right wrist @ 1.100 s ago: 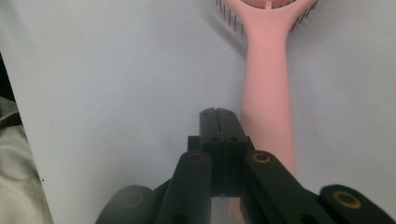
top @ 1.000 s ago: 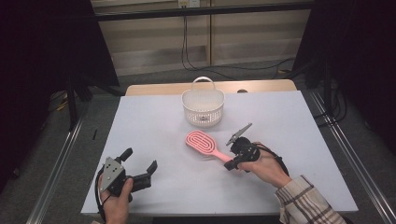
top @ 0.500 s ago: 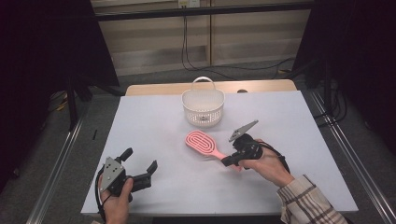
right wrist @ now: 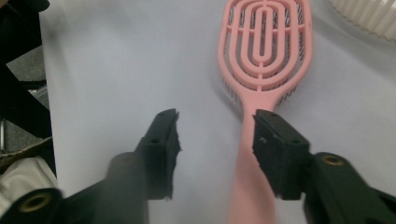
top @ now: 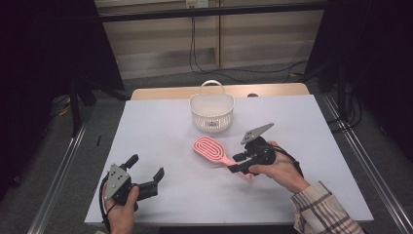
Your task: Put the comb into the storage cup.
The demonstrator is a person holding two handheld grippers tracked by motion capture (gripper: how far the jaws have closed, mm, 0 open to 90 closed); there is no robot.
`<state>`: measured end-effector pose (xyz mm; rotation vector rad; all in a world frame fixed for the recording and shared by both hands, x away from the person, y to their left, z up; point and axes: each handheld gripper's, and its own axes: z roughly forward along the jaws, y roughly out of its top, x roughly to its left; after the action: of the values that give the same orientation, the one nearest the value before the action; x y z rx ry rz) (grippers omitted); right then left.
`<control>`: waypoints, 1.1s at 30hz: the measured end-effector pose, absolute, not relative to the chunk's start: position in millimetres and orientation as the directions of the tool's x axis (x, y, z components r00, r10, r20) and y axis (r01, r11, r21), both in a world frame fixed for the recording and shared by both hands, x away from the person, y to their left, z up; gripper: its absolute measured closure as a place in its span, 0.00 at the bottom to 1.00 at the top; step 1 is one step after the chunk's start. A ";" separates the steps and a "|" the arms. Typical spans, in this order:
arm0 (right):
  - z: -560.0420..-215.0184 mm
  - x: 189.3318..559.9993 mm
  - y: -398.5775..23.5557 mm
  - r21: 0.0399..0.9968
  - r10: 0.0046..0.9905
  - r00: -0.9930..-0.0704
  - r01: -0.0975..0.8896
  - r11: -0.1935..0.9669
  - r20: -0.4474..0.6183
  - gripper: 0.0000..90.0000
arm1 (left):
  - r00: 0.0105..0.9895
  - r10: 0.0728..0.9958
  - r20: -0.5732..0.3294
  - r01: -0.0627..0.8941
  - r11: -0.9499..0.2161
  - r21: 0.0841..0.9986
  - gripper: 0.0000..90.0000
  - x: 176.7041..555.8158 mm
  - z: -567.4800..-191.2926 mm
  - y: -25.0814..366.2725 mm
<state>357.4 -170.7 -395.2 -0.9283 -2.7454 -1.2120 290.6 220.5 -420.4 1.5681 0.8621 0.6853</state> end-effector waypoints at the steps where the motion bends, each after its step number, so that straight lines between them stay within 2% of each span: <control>1: -394.9 357.3 -170.3 0.673 0.519 -0.824 0.518 0.529 0.226 0.44 | 0.558 0.829 -0.032 0.156 -0.068 0.985 0.03 290.6 -420.4 220.5; 5: -394.0 358.4 -167.0 0.670 0.559 -0.801 0.536 0.513 0.213 0.20 | 0.560 0.828 -0.031 0.154 -0.067 0.986 0.03 290.6 -420.3 220.5; 8: -393.9 360.4 -166.9 0.682 0.580 -0.788 0.541 0.491 0.208 0.07 | 0.559 0.828 -0.030 0.155 -0.069 0.986 0.03 290.8 -420.3 220.4; 13: -389.2 367.0 -170.1 0.677 0.630 -0.754 0.563 0.474 0.186 0.07 | 0.561 0.828 -0.031 0.156 -0.069 0.985 0.03 291.1 -420.5 220.2; 18: -384.7 371.6 -167.6 0.684 0.636 -0.752 0.557 0.472 0.173 0.07 | 0.560 0.828 -0.031 0.158 -0.070 0.985 0.03 291.1 -420.6 220.2; 33: -381.3 385.5 -154.2 0.652 0.607 -0.767 0.572 0.498 0.209 0.05 | 0.562 0.827 -0.030 0.156 -0.071 0.985 0.03 290.9 -420.5 219.7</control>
<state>385.5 -154.2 -381.3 -1.0864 -2.7602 -1.1722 290.9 219.7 -420.5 1.5722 0.8580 0.6832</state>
